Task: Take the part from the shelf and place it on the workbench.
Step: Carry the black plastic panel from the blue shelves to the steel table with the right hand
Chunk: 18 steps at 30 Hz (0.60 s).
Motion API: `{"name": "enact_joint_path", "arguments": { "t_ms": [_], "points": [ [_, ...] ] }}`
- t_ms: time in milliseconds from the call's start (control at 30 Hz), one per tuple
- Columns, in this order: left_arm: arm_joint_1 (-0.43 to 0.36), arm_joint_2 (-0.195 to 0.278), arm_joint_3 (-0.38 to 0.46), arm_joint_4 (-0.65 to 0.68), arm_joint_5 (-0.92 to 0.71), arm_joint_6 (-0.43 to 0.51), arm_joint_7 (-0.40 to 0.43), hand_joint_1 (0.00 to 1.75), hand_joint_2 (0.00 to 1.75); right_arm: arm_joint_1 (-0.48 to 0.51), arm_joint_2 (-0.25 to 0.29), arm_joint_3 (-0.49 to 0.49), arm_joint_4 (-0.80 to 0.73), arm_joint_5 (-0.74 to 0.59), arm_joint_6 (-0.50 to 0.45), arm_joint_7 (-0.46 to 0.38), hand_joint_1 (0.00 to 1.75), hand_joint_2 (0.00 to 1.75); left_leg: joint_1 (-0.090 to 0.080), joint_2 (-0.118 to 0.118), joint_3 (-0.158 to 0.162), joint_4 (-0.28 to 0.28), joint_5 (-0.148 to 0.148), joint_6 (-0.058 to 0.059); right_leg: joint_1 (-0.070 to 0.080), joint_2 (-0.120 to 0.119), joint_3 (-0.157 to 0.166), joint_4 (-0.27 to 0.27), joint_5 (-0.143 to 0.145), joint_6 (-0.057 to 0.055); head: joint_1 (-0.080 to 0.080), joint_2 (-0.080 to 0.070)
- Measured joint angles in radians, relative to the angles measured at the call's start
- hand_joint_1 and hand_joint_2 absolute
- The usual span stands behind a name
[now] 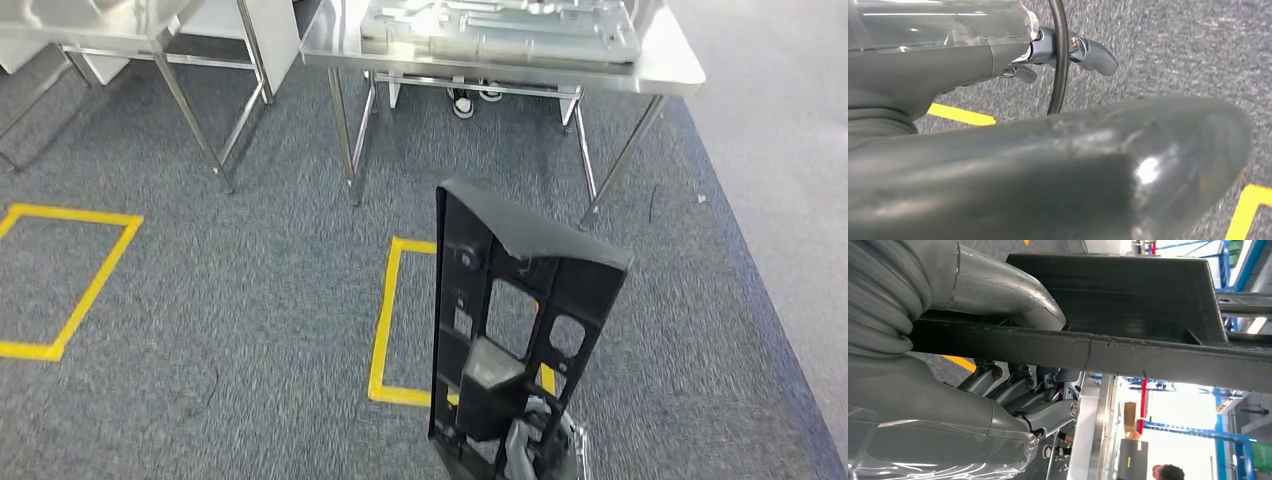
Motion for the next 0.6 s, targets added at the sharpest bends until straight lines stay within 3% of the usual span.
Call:
{"name": "enact_joint_path", "arguments": {
  "t_ms": [33, 67, 133, 200, 267, 333, 400, 467, 500, 533, 567, 600],
  "points": [
    [0.001, 0.0, 0.0, 0.0, 0.0, 0.0, 0.0, 0.0, 0.0, 0.001, -0.001, 0.0, 0.0, 0.0, -0.001, 0.0, 1.75, 1.75, 0.0, -0.001, 0.015, 0.0, -0.012, -0.002, -0.002, -0.001, -0.016, -0.014, 0.007, 0.002, 0.0, 0.0],
    [0.002, 0.0, 0.0, 0.0, 0.0, 0.0, 0.0, 0.0, 0.0, 0.001, -0.002, 0.0, 0.0, 0.0, -0.001, 0.0, 1.75, 1.75, 0.001, -0.001, 0.032, 0.0, -0.024, -0.004, -0.003, -0.003, -0.018, -0.054, 0.035, 0.002, 0.0, 0.0],
    [0.004, -0.001, 0.0, 0.0, -0.001, 0.0, 0.001, 0.0, 0.0, 0.002, -0.003, 0.0, 0.001, 0.0, -0.003, 0.001, 1.75, 1.75, 0.001, -0.001, 0.061, -0.002, -0.05, -0.01, -0.001, -0.008, -0.007, -0.162, 0.141, -0.006, 0.0, 0.0],
    [0.002, -0.003, 0.0, 0.0, -0.002, 0.0, 0.001, 0.0, 0.0, 0.003, -0.005, 0.0, 0.002, 0.0, -0.005, 0.001, 1.75, 1.75, 0.0, 0.0, 0.083, -0.01, -0.069, -0.023, 0.008, -0.013, 0.003, -0.218, 0.205, -0.021, -0.001, 0.0],
    [-0.002, -0.004, 0.0, 0.0, -0.002, 0.0, 0.002, 0.0, 0.0, 0.004, -0.006, 0.002, 0.002, 0.0, -0.009, 0.002, 1.75, 1.75, 0.0, 0.002, 0.101, -0.009, -0.064, -0.039, 0.014, -0.01, 0.019, -0.231, 0.196, -0.039, -0.001, 0.0],
    [-0.006, -0.004, 0.0, 0.0, -0.002, 0.0, 0.003, 0.0, 0.0, 0.004, -0.007, 0.002, 0.002, -0.001, -0.011, 0.002, 1.75, 1.75, 0.002, 0.002, 0.089, 0.044, -0.042, -0.047, 0.011, -0.006, 0.052, -0.25, 0.187, -0.054, -0.001, 0.0],
    [-0.008, -0.004, 0.0, 0.0, -0.002, 0.0, 0.003, 0.0, 0.0, 0.004, -0.007, 0.002, 0.002, -0.001, -0.011, 0.002, 1.75, 1.75, 0.003, 0.001, 0.022, 0.161, -0.047, -0.048, 0.009, -0.005, 0.086, -0.265, 0.172, -0.066, -0.001, 0.0],
    [-0.006, -0.004, 0.0, 0.0, -0.002, 0.0, 0.003, 0.0, 0.0, 0.004, -0.006, 0.003, 0.002, -0.001, -0.012, 0.002, 1.75, 1.75, 0.002, 0.001, -0.064, 0.262, -0.112, -0.049, 0.011, -0.002, 0.113, -0.268, 0.149, -0.072, -0.001, 0.0],
    [-0.004, -0.004, 0.0, 0.0, -0.002, 0.0, 0.003, 0.0, 0.0, 0.004, -0.006, 0.003, 0.003, -0.001, -0.013, 0.002, 1.75, 1.75, 0.002, 0.001, -0.096, 0.279, -0.149, -0.05, 0.012, 0.001, 0.129, -0.268, 0.136, -0.073, -0.001, 0.0],
    [-0.001, -0.004, 0.0, 0.0, -0.002, 0.0, 0.003, 0.0, 0.0, 0.004, -0.006, 0.003, 0.003, -0.001, -0.014, 0.003, 1.75, 1.75, 0.001, 0.001, -0.117, 0.27, -0.169, -0.048, 0.014, 0.004, 0.146, -0.268, 0.123, -0.072, -0.001, 0.0],
    [0.0, -0.004, 0.0, 0.0, -0.001, 0.0, 0.004, 0.0, 0.0, 0.004, -0.006, 0.003, 0.003, -0.001, -0.014, 0.003, 1.75, 1.75, 0.0, 0.001, -0.126, 0.236, -0.159, -0.045, 0.015, 0.006, 0.164, -0.268, 0.109, -0.072, -0.001, 0.0],
    [0.002, -0.003, 0.0, 0.0, -0.001, 0.0, 0.004, 0.0, 0.0, 0.004, -0.006, 0.003, 0.003, -0.001, -0.014, 0.003, 1.75, 1.75, -0.002, 0.001, -0.127, 0.184, -0.115, -0.039, 0.017, 0.007, 0.182, -0.268, 0.095, -0.07, -0.001, 0.0]
  ]
}}
